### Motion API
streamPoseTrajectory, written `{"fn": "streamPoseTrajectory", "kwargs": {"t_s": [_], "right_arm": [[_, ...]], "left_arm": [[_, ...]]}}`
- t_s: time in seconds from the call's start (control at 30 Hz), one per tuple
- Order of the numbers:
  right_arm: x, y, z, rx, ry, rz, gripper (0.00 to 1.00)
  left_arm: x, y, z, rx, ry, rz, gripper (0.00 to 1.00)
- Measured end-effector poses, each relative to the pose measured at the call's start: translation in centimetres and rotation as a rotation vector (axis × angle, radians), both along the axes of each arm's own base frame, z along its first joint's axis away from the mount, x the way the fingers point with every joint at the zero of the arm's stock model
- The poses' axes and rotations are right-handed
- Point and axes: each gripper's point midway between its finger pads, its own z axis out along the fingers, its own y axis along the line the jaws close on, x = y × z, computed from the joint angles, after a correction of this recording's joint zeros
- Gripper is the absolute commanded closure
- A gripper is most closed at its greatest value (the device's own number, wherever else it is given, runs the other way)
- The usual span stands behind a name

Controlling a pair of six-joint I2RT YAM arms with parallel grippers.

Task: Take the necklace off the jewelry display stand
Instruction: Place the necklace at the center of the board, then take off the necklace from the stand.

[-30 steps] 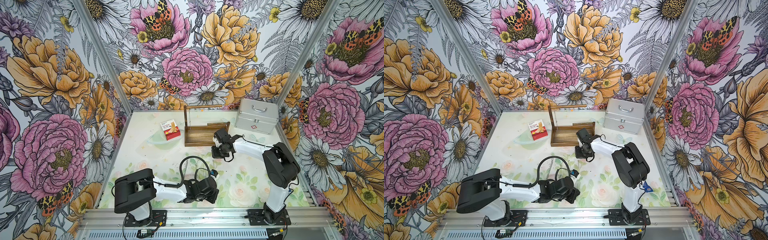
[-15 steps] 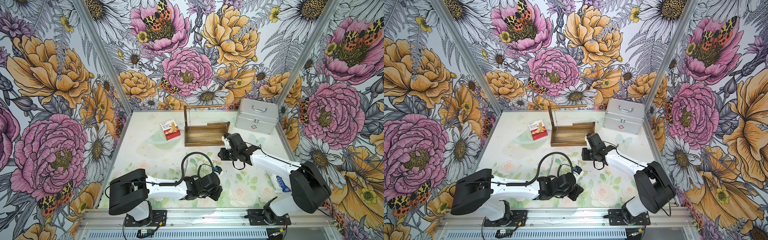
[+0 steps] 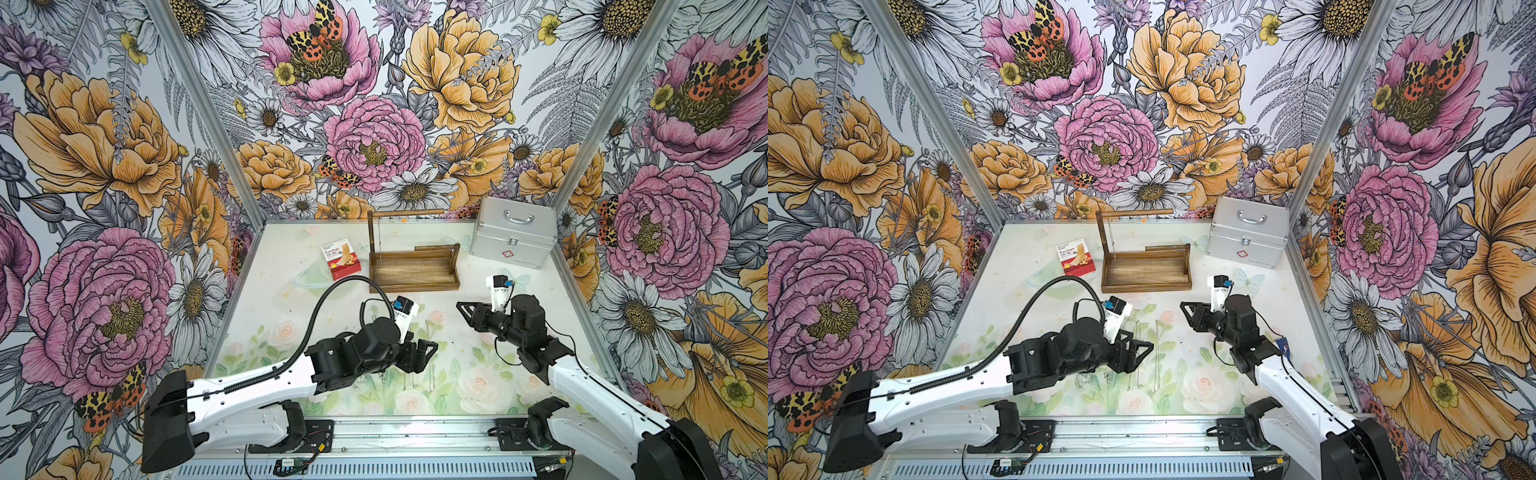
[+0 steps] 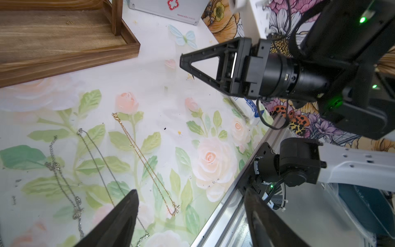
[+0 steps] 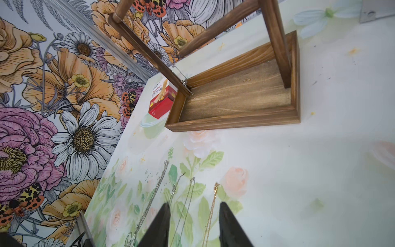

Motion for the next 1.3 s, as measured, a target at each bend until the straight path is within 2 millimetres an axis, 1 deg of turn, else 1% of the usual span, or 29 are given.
{"fn": "streamPoseTrajectory", "kwargs": {"t_s": [0.07,0.13,0.17,0.2,0.23,0.4,0.47,0.57,0.63,0.7,0.77,0.8,0.87,0.9,0.93,0.97,1.0,1.13,1.23,1.3], "right_arm": [[-0.3,-0.1,1.1,0.033,-0.038,0.010,0.56],[-0.5,-0.1,2.1,0.062,-0.067,0.018,0.54],[-0.6,-0.1,2.4,0.074,-0.075,0.022,0.54],[-0.8,-0.1,2.8,0.087,-0.081,0.027,0.53],[-0.9,-0.1,3.1,0.099,-0.087,0.031,0.53],[-1.6,0.1,4.4,0.148,-0.103,0.072,0.48],[-1.8,0.2,4.9,0.165,-0.109,0.086,0.47],[-2.0,0.6,5.2,0.184,-0.112,0.115,0.47],[-2.0,0.7,5.1,0.189,-0.105,0.128,0.47],[-2.0,0.9,4.9,0.192,-0.098,0.141,0.47],[-1.9,1.1,4.8,0.197,-0.094,0.153,0.48],[-2.0,1.2,4.8,0.199,-0.093,0.160,0.48],[-1.9,1.4,4.8,0.205,-0.091,0.170,0.49],[-1.9,1.4,4.7,0.208,-0.088,0.174,0.49],[-1.8,1.5,4.7,0.210,-0.084,0.178,0.50],[-1.8,1.6,4.6,0.212,-0.081,0.183,0.50],[-1.8,1.7,4.5,0.214,-0.077,0.186,0.51],[-1.8,1.9,4.5,0.219,-0.069,0.201,0.53],[-1.6,2.0,5.2,0.216,-0.078,0.207,0.54],[-1.3,2.2,6.0,0.196,-0.091,0.206,0.55]], "left_arm": [[0.8,1.9,1.1,-0.013,-0.010,0.045,0.14],[1.7,3.6,1.6,-0.010,-0.010,0.090,0.12],[2.2,4.6,1.9,-0.006,-0.005,0.116,0.09],[2.7,5.4,2.2,-0.004,-0.003,0.139,0.03],[3.3,6.3,2.6,-0.003,0.000,0.164,0.01],[6.0,10.2,5.1,-0.012,0.017,0.270,0.01],[7.1,11.7,6.1,-0.015,0.028,0.303,0.01],[9.2,13.8,6.7,-0.008,0.054,0.352,0.01],[10.5,15.1,6.0,0.009,0.079,0.386,0.01],[11.6,16.5,4.4,0.040,0.118,0.422,0.01],[12.3,17.5,2.0,0.068,0.167,0.447,0.01],[12.4,17.9,0.3,0.080,0.200,0.456,0.02],[12.0,18.6,-2.9,0.104,0.285,0.468,0.01],[11.7,18.8,-4.2,0.113,0.324,0.471,0.01],[11.4,19.0,-5.0,0.120,0.349,0.473,0.01],[11.3,19.2,-5.1,0.121,0.354,0.478,0.01],[11.4,19.4,-4.7,0.114,0.343,0.485,0.01],[11.8,20.4,-2.7,0.069,0.271,0.521,0.01],[11.9,21.1,-2.0,0.055,0.245,0.543,0.01],[11.9,21.2,-1.6,0.049,0.233,0.549,0.01]]}}
